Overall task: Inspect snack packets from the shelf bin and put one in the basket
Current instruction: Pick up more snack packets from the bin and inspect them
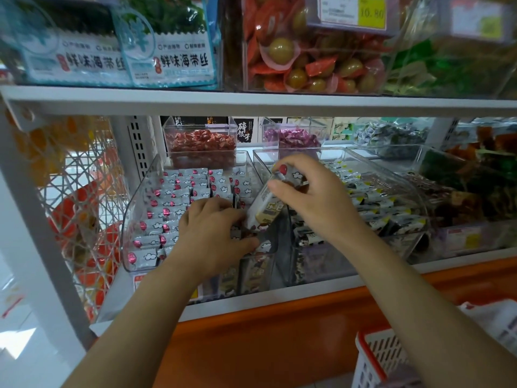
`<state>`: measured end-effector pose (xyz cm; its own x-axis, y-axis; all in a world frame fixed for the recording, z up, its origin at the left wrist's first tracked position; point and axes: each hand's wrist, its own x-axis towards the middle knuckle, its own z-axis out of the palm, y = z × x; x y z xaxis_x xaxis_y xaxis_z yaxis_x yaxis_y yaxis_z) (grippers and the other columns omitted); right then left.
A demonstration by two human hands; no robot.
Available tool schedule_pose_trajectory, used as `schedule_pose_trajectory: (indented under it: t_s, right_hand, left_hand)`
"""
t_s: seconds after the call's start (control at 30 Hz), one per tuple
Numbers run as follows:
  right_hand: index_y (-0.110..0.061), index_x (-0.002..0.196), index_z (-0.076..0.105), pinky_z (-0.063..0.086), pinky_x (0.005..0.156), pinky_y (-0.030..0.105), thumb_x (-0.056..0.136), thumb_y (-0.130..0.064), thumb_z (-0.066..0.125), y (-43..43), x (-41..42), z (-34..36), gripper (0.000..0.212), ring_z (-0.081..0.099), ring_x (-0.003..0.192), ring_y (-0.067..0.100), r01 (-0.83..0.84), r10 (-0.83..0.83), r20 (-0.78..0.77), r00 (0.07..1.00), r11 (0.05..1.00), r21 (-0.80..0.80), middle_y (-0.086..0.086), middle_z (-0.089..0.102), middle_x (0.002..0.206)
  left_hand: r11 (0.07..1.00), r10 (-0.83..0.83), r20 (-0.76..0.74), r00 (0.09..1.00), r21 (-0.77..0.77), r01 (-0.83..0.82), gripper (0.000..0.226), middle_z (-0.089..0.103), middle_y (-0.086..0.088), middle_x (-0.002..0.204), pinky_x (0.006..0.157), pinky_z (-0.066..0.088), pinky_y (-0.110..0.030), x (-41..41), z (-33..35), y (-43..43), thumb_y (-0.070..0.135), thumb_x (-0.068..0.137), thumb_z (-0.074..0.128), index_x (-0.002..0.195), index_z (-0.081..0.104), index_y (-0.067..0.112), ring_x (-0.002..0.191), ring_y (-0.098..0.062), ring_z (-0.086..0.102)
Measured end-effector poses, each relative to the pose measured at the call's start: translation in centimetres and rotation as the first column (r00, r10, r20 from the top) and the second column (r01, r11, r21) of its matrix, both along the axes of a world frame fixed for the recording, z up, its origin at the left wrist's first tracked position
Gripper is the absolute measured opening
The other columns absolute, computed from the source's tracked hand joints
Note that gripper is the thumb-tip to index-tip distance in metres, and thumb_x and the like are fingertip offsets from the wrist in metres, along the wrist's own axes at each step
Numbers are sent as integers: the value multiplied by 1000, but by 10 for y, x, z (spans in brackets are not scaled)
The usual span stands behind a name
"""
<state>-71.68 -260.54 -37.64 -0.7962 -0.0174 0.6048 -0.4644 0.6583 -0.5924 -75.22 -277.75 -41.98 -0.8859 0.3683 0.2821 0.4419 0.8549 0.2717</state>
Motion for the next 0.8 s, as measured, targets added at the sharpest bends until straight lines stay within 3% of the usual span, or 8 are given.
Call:
schedule_pose_trajectory:
  t_s: [0.07,0.2,0.3,0.43,0.5,0.6,0.67,0.8]
  right_hand:
    - [-16,115,59,34,75,3,88,-30,62,-5,-2,-1,31,48,96,3,-21,17,43,999,996,88,-6,57,106]
    - [-23,119,55,39,85,29,80,-42,68,-18,-10,-8,46,48,105,16,47,-86,93,992,932,360,2,55,114]
    - [-25,120,58,30,94,35,76,-49,68,-17,-11,-8,51,40,115,20,90,-145,83,986,880,467,4,52,120]
    - [-22,102,70,19,102,40,88,-45,54,-13,-13,-11,32,26,128,19,-15,-91,95,991,642,767,-5,55,119]
    - [-22,98,72,16,106,41,90,-38,50,-14,-14,-9,28,25,130,18,-43,-104,142,984,642,766,-7,55,121]
    - [-24,100,72,26,102,39,87,-26,54,-15,-21,5,22,36,120,17,49,-135,92,986,782,621,-6,61,116]
    - [-23,101,72,32,98,38,86,-18,58,-18,-29,12,21,40,116,19,71,-144,79,986,806,588,-5,64,109]
    - [-19,93,71,35,94,39,82,-22,65,-32,-42,2,13,37,117,22,52,-200,104,974,647,761,2,61,100]
  left_hand:
    - [1000,-5,-1,1000,-8,5,55,34,3,142,107,20,-45,0,0,0,60,78,56,128,50,38,132,-24,18]
    - [1000,-2,-5,1000,-6,2,56,36,1,142,108,20,-45,1,0,1,59,77,54,127,50,34,133,-25,20]
    - [999,-15,-7,1000,43,15,57,39,2,138,108,22,-42,1,3,-1,58,76,54,126,52,32,130,-24,23]
    - [998,-19,4,1000,56,19,61,37,4,140,108,20,-39,1,9,-7,58,75,58,130,49,34,131,-21,23]
    - [998,-25,27,999,58,23,61,36,4,142,109,19,-38,1,11,-11,58,75,61,130,49,34,132,-22,21]
    - [997,-34,46,998,68,31,59,36,3,142,108,19,-38,0,13,-13,54,77,62,131,49,33,132,-22,21]
    - [997,-31,43,999,77,28,57,37,1,141,106,20,-36,-1,14,-14,50,78,63,130,50,32,132,-23,22]
    - [995,-28,5,1000,97,27,49,43,0,137,103,22,-32,-2,15,-18,42,81,64,128,53,29,129,-23,28]
